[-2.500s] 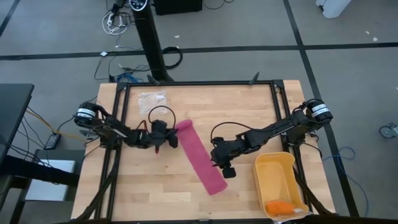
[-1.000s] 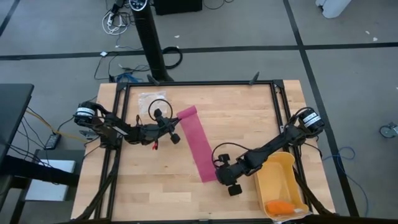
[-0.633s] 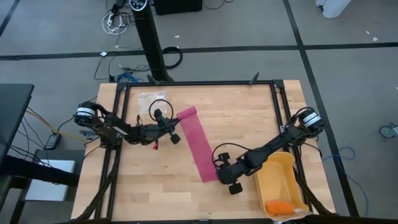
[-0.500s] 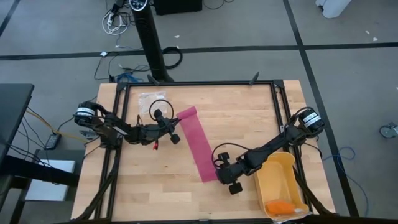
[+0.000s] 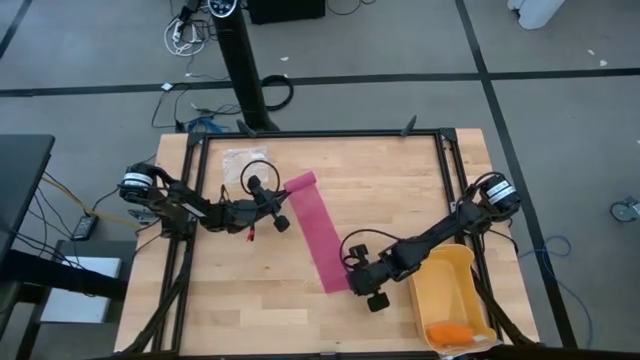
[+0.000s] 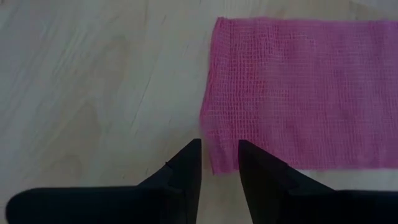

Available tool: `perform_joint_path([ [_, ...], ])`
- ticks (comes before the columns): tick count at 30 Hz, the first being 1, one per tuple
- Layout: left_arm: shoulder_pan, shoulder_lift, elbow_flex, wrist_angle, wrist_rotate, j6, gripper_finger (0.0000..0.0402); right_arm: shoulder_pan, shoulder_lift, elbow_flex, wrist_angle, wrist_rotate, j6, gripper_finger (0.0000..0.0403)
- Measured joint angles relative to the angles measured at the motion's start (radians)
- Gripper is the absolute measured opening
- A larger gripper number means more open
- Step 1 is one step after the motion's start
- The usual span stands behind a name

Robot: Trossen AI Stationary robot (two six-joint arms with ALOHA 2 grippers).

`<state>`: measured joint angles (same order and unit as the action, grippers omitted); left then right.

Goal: Roll bandage
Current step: Roll the pink bandage

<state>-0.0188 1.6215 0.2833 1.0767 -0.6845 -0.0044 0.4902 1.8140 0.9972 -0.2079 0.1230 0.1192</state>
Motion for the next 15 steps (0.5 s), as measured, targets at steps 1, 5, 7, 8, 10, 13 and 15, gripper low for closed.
perform_joint_path([
  [1, 0.000, 0.000, 0.000, -0.002, 0.001, 0.000, 0.0016, 0.000, 0.006, -0.001, -0.004, -0.015, 0.000, 0.0105],
  [5, 0.004, 0.000, 0.000, -0.010, 0.002, -0.001, 0.0016, -0.007, 0.031, 0.001, 0.035, -0.034, -0.001, 0.0105],
  [7, 0.006, 0.000, 0.000, -0.010, 0.001, -0.002, 0.0016, -0.007, 0.033, 0.001, 0.039, -0.026, 0.000, 0.0104],
  [8, 0.006, 0.000, 0.000, -0.010, 0.002, -0.002, 0.0016, -0.006, 0.033, 0.001, 0.038, -0.021, 0.000, 0.0102],
  [10, 0.006, 0.000, 0.000, -0.009, 0.002, -0.003, 0.0016, -0.007, 0.033, 0.001, 0.034, -0.020, 0.000, 0.0091],
  [13, 0.006, 0.000, 0.001, -0.007, 0.003, -0.003, 0.0016, -0.007, 0.033, 0.001, 0.031, -0.010, -0.004, 0.0050],
  [15, 0.006, 0.000, 0.001, -0.007, 0.003, -0.003, 0.0016, -0.006, 0.032, 0.001, 0.029, 0.017, -0.017, 0.0016],
])
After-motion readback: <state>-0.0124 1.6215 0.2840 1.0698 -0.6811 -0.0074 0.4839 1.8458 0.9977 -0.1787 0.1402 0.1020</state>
